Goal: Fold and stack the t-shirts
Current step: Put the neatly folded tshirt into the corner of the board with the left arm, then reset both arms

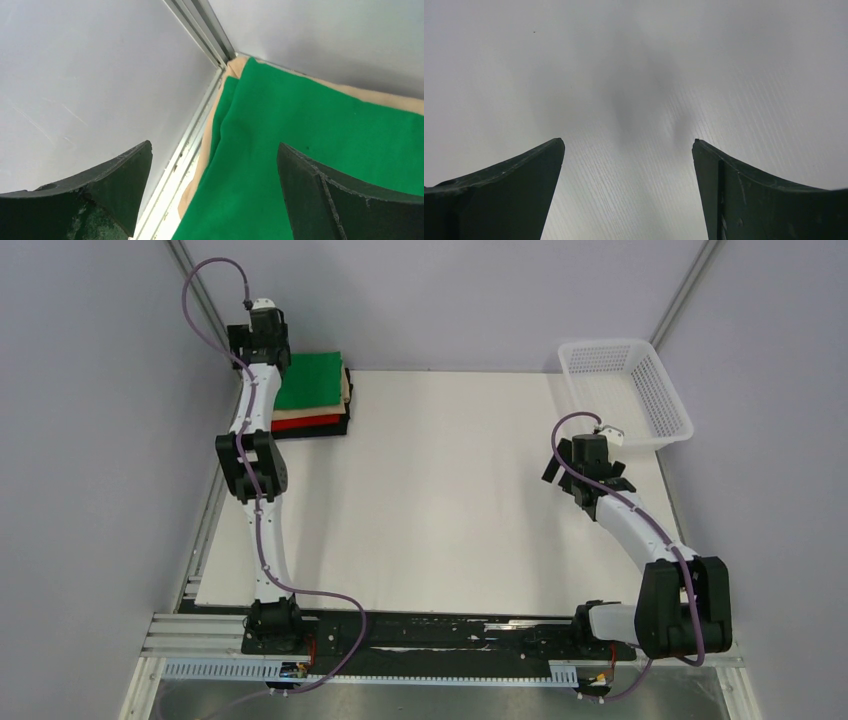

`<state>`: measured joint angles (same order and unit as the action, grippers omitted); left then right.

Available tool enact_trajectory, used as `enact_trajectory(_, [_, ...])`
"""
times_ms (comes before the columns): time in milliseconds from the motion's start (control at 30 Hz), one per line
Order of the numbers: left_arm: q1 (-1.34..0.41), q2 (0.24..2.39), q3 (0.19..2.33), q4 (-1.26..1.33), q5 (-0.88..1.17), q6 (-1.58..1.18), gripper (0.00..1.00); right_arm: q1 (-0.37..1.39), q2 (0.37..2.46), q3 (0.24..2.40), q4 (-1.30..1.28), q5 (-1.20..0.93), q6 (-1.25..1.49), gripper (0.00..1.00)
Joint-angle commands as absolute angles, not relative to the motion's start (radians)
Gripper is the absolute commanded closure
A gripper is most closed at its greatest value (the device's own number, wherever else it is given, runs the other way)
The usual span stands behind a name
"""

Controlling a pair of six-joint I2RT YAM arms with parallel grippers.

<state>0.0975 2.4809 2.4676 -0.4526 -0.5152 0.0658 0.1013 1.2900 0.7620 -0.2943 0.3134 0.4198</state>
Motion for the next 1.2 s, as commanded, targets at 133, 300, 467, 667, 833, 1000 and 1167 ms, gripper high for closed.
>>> enact_trajectory(133, [0.065,2.203,2.300,-0.464,-0.383,-0.101,0.00,0.101,1.231,0.806,-0.306,0.300,0.433,0.00])
enact_trajectory(300, [-0.003,2.020,2.133,-0.548,-0.413,-0.161,0.00,0.104,1.189,0.816,-0.344,0.277,0.493,0.00])
enact_trajectory(467, [-0.095,1.740,1.708,-0.460,-0.415,-0.232,0.00,0.108,1.091,0.775,-0.351,0.222,0.515,0.00])
enact_trajectory(667, [-0.149,1.378,1.231,-0.361,-0.339,-0.384,0.00,0.110,0.958,0.697,-0.381,0.191,0.548,0.00])
enact_trajectory(833, [-0.164,1.151,0.974,-0.280,-0.151,-0.429,0.00,0.111,0.870,0.628,-0.386,0.166,0.549,0.00])
enact_trajectory(1000, [-0.175,1.025,0.838,-0.260,-0.087,-0.427,0.00,0.111,0.821,0.587,-0.369,0.174,0.555,0.00])
enact_trajectory(1167, [-0.175,0.972,0.767,-0.238,-0.027,-0.417,0.00,0.111,0.794,0.581,-0.364,0.176,0.557,0.00])
